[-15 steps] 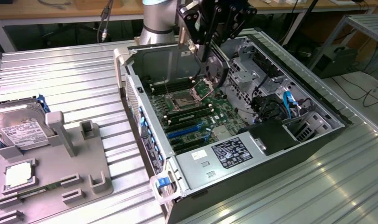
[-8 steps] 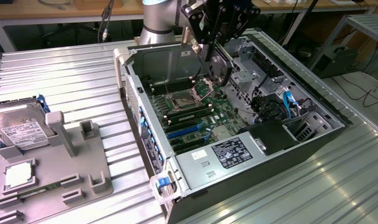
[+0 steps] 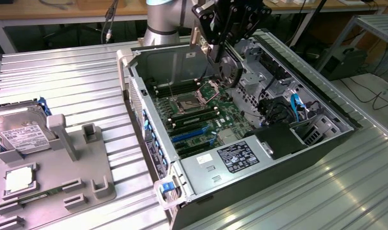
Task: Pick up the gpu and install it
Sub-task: 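Pick up the gpu and move the gpu toward the slot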
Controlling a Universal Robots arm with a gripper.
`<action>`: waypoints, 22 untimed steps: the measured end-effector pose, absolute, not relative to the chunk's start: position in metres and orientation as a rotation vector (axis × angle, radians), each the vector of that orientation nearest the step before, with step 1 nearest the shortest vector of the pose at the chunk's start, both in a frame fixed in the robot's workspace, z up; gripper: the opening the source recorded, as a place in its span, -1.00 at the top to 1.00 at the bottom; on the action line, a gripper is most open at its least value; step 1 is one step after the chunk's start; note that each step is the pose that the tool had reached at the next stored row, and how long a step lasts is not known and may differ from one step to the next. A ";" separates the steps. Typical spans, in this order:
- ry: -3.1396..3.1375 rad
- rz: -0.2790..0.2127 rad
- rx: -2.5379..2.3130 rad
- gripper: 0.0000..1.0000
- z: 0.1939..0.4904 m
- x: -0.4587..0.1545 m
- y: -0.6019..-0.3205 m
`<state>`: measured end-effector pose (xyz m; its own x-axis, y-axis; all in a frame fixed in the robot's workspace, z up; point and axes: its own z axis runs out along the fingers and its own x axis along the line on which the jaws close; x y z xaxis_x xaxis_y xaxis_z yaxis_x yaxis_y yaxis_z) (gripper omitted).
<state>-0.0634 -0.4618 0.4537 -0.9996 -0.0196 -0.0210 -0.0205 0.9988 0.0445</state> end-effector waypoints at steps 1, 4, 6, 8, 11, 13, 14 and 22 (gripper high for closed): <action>3.120 0.070 -0.031 0.44 0.454 -0.062 -0.462; 3.120 0.070 -0.031 0.44 0.454 -0.058 -0.462; 3.120 0.070 -0.031 0.44 0.454 -0.054 -0.462; 3.120 0.070 -0.031 0.44 0.454 -0.051 -0.462; 3.120 0.070 -0.031 0.44 0.454 -0.046 -0.462; 3.120 0.070 -0.031 0.44 0.454 -0.043 -0.462; 3.120 0.070 -0.031 0.44 0.454 -0.042 -0.462; 3.120 0.070 -0.031 0.44 0.454 -0.029 -0.462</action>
